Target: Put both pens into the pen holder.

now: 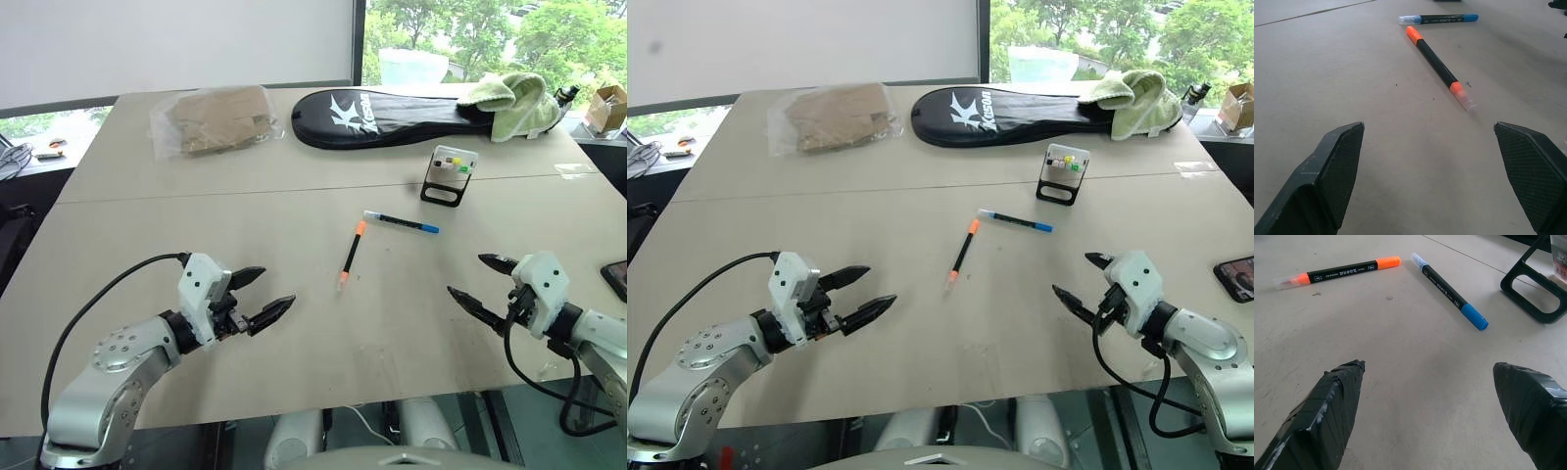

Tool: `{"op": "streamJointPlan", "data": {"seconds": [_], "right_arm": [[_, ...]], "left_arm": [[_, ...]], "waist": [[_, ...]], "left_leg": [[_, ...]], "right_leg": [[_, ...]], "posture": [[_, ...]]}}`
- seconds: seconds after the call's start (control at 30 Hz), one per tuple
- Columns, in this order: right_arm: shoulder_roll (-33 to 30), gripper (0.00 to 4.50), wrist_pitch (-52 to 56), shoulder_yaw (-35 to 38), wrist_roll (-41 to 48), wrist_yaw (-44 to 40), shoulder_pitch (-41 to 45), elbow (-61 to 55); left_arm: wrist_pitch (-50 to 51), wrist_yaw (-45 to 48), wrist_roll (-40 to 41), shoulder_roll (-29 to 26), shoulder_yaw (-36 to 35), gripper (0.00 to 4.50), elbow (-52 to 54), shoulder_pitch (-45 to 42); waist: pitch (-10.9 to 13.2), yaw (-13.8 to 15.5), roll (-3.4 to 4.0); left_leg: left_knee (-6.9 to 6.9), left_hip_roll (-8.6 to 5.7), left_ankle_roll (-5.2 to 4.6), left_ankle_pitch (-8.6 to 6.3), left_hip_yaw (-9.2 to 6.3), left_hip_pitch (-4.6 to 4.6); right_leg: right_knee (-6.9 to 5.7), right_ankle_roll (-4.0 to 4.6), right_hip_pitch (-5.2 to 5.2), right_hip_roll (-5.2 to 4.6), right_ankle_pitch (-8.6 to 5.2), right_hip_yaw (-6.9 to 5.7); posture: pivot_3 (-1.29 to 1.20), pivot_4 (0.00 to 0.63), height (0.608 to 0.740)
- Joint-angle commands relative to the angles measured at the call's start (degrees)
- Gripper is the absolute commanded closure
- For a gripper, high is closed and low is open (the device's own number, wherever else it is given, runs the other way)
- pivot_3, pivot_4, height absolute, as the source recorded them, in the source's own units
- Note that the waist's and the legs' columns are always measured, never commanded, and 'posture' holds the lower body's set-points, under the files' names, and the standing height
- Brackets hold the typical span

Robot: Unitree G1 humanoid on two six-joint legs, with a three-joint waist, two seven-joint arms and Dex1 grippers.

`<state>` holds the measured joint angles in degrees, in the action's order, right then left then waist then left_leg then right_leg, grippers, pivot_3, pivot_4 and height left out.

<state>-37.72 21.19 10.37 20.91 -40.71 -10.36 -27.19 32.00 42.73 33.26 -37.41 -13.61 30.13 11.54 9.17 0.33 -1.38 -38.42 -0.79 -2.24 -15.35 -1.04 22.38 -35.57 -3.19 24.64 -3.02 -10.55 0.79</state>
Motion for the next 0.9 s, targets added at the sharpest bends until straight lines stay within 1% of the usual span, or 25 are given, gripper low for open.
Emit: {"op": "streamJointPlan", "data": {"seconds": [0.03, 0.13, 0.27, 0.37, 0.53, 0.67, 0.77, 0.9], "right_arm": [[-1.31, 0.00, 2.60, -0.79, 1.17, -0.88, 5.05, -0.34], [-3.24, 0.00, 11.06, -7.17, 1.93, -3.61, 17.33, 4.10], [-4.08, 0.00, 15.42, -12.79, -0.96, -3.82, 27.04, 7.80], [-2.31, 0.00, 20.74, -19.18, -2.53, -6.07, 39.28, 16.69], [1.02, 0.00, 26.03, -29.70, -8.01, -9.68, 55.14, 29.82], [8.28, 0.00, 26.13, -35.70, -12.58, -12.24, 68.43, 47.26], [12.99, 0.00, 22.83, -37.45, -15.69, -13.08, 74.33, 59.54], [20.53, 0.00, 15.37, -37.85, -20.74, -10.89, 81.28, 78.05]], "left_arm": [[-0.32, 0.40, 1.67, -0.75, -1.46, 0.09, 2.58, -1.07], [0.04, 0.29, 2.54, -1.27, -0.72, 0.09, 4.25, -3.50], [-0.22, 0.22, 2.13, -1.89, -0.41, 0.09, 4.58, -4.58], [-0.30, -0.37, 2.14, -1.95, -0.16, 0.09, 5.06, -5.50], [-1.35, 0.10, 0.31, -2.93, 1.14, 0.09, 5.06, -6.01], [-1.76, -0.20, -0.23, -2.76, 1.29, 0.09, 5.13, -6.01], [-2.27, -0.53, -0.89, -2.69, 1.38, 0.09, 5.58, -5.49], [-4.30, -0.02, -0.42, -1.99, 0.29, 0.09, 6.99, -3.83]], "waist": [[0.00, -0.09, 0.00], [0.05, -0.93, -0.04], [0.04, -0.91, -0.07], [0.08, -0.99, -0.06], [0.11, -1.13, -0.05], [0.13, -1.29, -0.03], [0.14, -1.27, -0.01], [0.15, -1.23, 0.01]], "left_leg": [[0.00, 0.00, 0.00, 0.00, 0.00, 0.00], [-0.05, 0.04, -0.01, 0.01, 0.21, -0.09], [0.03, 0.11, -0.01, 0.00, 0.28, -0.49], [0.09, 0.11, -0.02, -0.01, 0.28, -0.43], [0.11, 0.10, -0.07, -0.04, 0.39, -0.37], [0.12, 0.11, -0.07, -0.04, 0.41, -0.32], [0.13, 0.10, -0.06, -0.05, 0.41, -0.30], [0.18, 0.07, -0.04, -0.05, 0.37, -0.21]], "right_leg": [[0.00, 0.00, 0.00, 0.00, 0.00, 0.00], [0.00, 0.09, 0.00, 0.01, 0.07, 0.13], [0.00, 0.15, -0.32, 0.03, 0.09, 0.10], [0.02, 0.41, -0.29, 0.05, 0.19, 0.07], [0.06, 0.43, -0.19, 0.04, 0.20, 0.15], [0.06, 0.44, -0.10, 0.03, 0.21, 0.16], [0.03, 0.45, -0.06, 0.03, 0.22, 0.15], [0.01, 0.45, 0.04, -0.02, 0.24, 0.12]], "posture": [[0.00, 0.150, 0.740], [0.00, 0.150, 0.740], [0.00, 0.150, 0.740], [0.00, 0.150, 0.740], [0.00, 0.150, 0.740], [0.00, 0.150, 0.740], [0.00, 0.150, 0.740], [0.00, 0.150, 0.740]]}}
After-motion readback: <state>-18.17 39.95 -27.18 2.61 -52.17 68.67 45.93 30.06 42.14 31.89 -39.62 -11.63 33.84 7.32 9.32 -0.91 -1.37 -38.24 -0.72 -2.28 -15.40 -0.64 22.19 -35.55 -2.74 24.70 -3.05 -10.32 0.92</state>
